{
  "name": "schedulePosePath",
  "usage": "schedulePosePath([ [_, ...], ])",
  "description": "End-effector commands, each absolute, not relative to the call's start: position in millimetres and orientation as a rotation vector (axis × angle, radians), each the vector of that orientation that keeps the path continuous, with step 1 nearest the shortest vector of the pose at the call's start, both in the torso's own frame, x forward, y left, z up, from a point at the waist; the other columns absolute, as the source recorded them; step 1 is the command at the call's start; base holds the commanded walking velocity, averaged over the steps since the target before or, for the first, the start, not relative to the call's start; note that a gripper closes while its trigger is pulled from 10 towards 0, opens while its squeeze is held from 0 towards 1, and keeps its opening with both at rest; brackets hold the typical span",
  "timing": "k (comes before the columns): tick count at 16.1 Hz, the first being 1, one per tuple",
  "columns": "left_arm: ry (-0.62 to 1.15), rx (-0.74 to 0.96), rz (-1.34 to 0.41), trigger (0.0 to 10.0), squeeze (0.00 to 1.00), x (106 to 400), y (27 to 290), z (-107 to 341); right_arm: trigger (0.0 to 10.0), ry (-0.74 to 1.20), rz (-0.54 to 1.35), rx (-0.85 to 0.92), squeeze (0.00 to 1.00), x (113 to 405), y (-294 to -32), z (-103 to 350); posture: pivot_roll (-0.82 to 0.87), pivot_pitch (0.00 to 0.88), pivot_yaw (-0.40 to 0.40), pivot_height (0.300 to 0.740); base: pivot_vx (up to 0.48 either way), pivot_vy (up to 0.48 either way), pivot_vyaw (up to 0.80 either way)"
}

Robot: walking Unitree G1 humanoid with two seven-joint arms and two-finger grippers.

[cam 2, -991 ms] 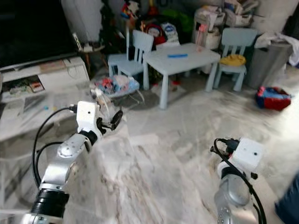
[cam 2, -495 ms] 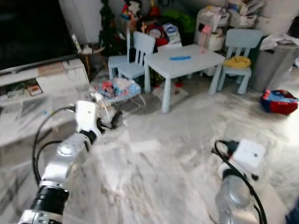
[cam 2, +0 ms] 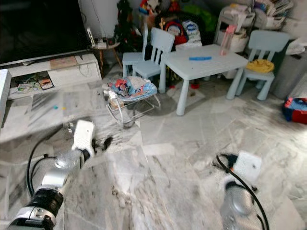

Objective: Hang keys on a hook

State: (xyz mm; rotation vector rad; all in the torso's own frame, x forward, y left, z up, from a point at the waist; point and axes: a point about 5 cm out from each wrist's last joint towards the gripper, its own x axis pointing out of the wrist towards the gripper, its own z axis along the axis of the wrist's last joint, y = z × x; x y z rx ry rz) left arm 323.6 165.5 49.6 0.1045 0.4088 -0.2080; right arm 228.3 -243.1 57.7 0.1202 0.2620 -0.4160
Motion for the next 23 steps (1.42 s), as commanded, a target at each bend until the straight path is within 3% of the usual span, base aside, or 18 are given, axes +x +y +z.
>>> schedulePosePath([
  [1,0.386,0.126,-0.218,10.0,0.00,330.0,167.0,56.0,10.0,0.254,-0.430,0.113,0.00,227.8,-249.6,56.7,0.02,0.000,-0.014,0.740,0.000,0.000,0.00],
  [6,0.571,0.151,-0.195,10.0,0.00,318.6,182.4,22.3,10.0,0.448,-0.454,0.139,0.00,210.0,-270.0,1.5,0.01,0.000,-0.017,0.740,0.000,0.000,0.00],
  [15,0.800,0.176,-0.180,10.0,0.00,277.3,199.1,-20.9,10.0,0.663,-0.363,0.117,0.00,192.5,-258.9,-50.0,0.01,0.000,-0.015,0.740,0.000,0.000,0.00],
  [23,0.783,0.184,-0.151,10.0,0.00,277.7,204.3,-19.8,10.0,0.695,-0.367,0.080,0.00,187.6,-261.2,-57.3,0.01,0.000,-0.015,0.740,0.000,0.000,0.00],
])
